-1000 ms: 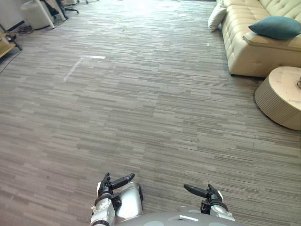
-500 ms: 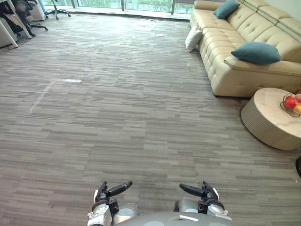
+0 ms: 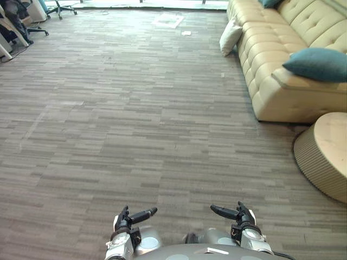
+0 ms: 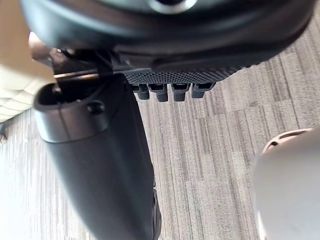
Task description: Pick up cushions and gather them together orderly.
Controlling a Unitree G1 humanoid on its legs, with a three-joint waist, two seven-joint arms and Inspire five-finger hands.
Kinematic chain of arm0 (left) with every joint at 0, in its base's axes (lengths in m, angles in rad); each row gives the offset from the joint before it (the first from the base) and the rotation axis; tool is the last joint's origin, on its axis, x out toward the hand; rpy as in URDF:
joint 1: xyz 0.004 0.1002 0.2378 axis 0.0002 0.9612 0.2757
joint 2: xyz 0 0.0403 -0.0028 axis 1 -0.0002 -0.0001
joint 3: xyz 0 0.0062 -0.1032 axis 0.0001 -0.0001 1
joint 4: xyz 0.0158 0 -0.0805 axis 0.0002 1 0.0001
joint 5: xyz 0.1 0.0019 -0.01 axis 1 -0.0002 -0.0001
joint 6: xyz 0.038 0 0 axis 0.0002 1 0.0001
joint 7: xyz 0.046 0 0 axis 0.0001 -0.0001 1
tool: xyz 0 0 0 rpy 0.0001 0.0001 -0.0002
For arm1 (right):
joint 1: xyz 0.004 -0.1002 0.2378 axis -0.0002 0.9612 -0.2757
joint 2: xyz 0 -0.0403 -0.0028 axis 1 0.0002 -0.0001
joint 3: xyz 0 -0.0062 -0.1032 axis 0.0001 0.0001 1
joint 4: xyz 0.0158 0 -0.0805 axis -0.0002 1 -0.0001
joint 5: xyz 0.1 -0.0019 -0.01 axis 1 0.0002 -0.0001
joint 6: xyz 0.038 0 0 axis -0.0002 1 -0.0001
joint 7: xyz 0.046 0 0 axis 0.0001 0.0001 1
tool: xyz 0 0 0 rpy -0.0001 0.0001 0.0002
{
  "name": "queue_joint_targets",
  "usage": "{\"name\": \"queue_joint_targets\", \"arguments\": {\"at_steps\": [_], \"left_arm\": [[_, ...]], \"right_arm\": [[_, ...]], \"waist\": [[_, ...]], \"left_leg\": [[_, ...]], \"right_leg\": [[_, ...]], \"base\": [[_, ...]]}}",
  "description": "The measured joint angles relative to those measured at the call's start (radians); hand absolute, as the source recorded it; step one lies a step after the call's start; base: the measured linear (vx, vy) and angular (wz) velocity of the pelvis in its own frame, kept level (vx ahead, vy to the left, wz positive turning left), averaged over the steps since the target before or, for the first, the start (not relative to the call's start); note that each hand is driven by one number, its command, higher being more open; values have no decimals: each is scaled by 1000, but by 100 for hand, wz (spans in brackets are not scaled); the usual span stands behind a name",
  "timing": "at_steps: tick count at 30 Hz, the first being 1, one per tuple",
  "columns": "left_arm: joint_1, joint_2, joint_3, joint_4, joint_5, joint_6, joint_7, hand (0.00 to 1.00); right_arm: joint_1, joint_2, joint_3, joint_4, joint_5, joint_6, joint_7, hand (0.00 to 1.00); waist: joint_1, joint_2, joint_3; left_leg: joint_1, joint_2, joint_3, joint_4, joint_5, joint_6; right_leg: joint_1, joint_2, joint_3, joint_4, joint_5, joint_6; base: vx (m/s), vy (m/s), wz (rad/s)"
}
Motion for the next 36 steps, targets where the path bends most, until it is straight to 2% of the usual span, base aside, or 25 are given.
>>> {"name": "queue_joint_targets", "arguments": {"at_steps": [3,4,5,7,8,11,12,13,14,15,16,19,21,23,24,25,26,27,29,30,31,32,33,34,36], "left_arm": [[-7,-10,12,-20,-1,-4,1,100],[-8,-16,16,-28,-1,-9,2,100],[-7,-20,15,-29,-1,-11,3,100],[-8,-23,13,-29,-11,-11,5,100],[-14,-6,2,-27,-10,-10,6,100],[-16,13,-3,-17,-9,-9,8,100],[-25,20,-6,1,-6,-9,13,100],[-30,37,-20,28,-1,0,19,100],[-31,42,-33,42,-1,2,23,100],[-29,41,-42,46,0,6,26,100],[-22,38,-61,46,-1,13,33,100],[-13,38,-76,58,-1,13,36,100],[-15,37,-81,83,-1,18,35,100],[-12,38,-82,88,1,20,33,100],[-15,38,-88,105,1,20,32,100],[-27,20,-93,132,1,22,31,100],[-27,19,-95,131,4,22,27,100],[-28,5,-108,120,13,18,14,100],[-30,-1,-109,120,22,18,15,100],[-39,-8,-103,117,27,20,11,100],[-42,-10,-99,115,33,20,10,100],[-40,-14,-92,97,39,19,9,100],[-34,-22,-68,74,39,19,9,100],[-27,-9,-58,54,39,20,11,100],[-19,1,-59,33,39,17,12,100]], "right_arm": [[-1,10,2,-1,0,4,-2,100],[1,14,4,-1,-1,3,-7,100],[3,14,7,-1,-1,3,-8,100],[7,6,43,1,-3,3,-14,100],[9,26,49,1,-7,3,-16,100],[25,45,45,-1,-13,2,-16,100],[26,44,40,1,-21,0,-17,100],[24,38,40,1,-21,-1,-16,100],[24,32,43,-1,-21,-5,-16,100],[24,27,43,-5,-22,-7,-15,100],[23,18,43,-17,-22,-11,-15,100],[18,9,43,-31,-33,-24,-15,100],[15,-7,39,-36,-38,-28,-15,100],[10,-5,27,-39,-38,-30,-17,100],[4,-5,8,-38,-30,-31,-12,100],[-7,-17,-8,-35,-30,-29,-10,100],[-8,-19,-8,-32,-33,-29,-10,100],[-11,-19,-25,-30,-38,-27,-14,100],[-9,-17,-29,-31,-38,-22,-9,100],[-5,-20,-28,-32,-38,-16,-3,100],[-4,-20,-29,-32,-38,-14,-2,100],[0,-22,-29,-32,-38,-7,-1,100],[3,-24,-27,-30,-37,-2,0,100],[8,-16,-17,-28,-37,0,-1,100],[22,-9,1,-28,-36,1,-4,100]], "waist": [[22,-1,10],[27,-5,11],[27,-2,9],[39,6,-1],[36,-28,-11],[35,-66,-30],[35,-77,-28],[26,-82,-26],[25,-77,-22],[25,-76,-22],[23,-61,-16],[13,-51,-12],[-4,-43,-8],[-17,-44,-8],[-31,-43,-7],[-31,0,-7],[-29,5,-8],[-30,8,-9],[-33,29,-21],[-42,39,-25],[-43,41,-25],[-40,48,-24],[-30,57,-24],[-21,44,-19],[-16,18,-16]], "left_leg": [[-74,-51,38,-338,-6,25],[-95,-93,31,-528,49,31],[-102,-107,28,-600,78,34],[-109,-126,18,-676,241,67],[-110,-147,21,-641,259,86],[-106,-181,42,-537,153,140],[-71,-199,51,-510,97,148],[1,-221,60,-501,38,161],[42,-229,59,-501,16,165],[86,-232,59,-508,-5,166],[182,-231,57,-556,-40,166],[301,-217,40,-648,-53,149],[428,-181,30,-742,-80,109],[485,-173,25,-786,-104,71],[535,-168,1,-815,-126,56],[564,-151,-40,-839,-113,71],[563,-150,-51,-841,-102,71],[569,-148,-85,-819,-51,37],[552,-122,-119,-738,-26,21],[455,-92,-186,-523,-1,-14],[422,-87,-204,-453,21,-31],[333,-66,-240,-254,78,-85],[243,-28,-219,-47,85,-96],[144,14,-144,108,61,-56],[36,17,-54,75,25,6]], "right_leg": [[105,-27,55,-73,-5,21],[147,-48,77,-99,-23,48],[162,-52,88,-111,-32,56],[206,-68,140,-114,-87,84],[205,-101,169,-75,-89,81],[127,-158,200,154,-68,113],[64,-181,208,354,-21,174],[-50,-216,227,646,161,243],[-97,-232,223,765,182,264],[-139,-248,204,845,172,249],[-234,-267,155,928,125,176],[-355,-253,82,874,70,159],[-475,-196,21,605,41,155],[-498,-162,20,345,70,174],[-489,-142,43,240,225,141],[-472,-119,17,270,187,83],[-477,-118,16,283,170,79],[-484,-136,9,376,78,51],[-456,-128,-18,403,3,43],[-405,-120,-55,380,-34,41],[-389,-116,-63,370,-41,40],[-335,-98,-75,332,-51,38],[-267,-66,-80,276,-53,37],[-152,-47,-80,192,-56,32],[-42,-47,-70,91,-54,35]], "base": [[548,121,-62],[515,193,-65],[549,236,-67],[595,256,-55],[615,251,-32],[586,261,-9],[567,247,1],[682,267,3],[571,199,0],[548,146,-6],[529,85,-7],[535,-31,12],[580,-150,22],[589,-217,19],[682,-272,31],[827,-333,31],[690,-272,37],[662,-283,34],[556,-239,49],[536,-250,54],[510,-239,57],[383,-171,21],[447,-117,8],[507,-99,-5],[442,-54,-11]]}}
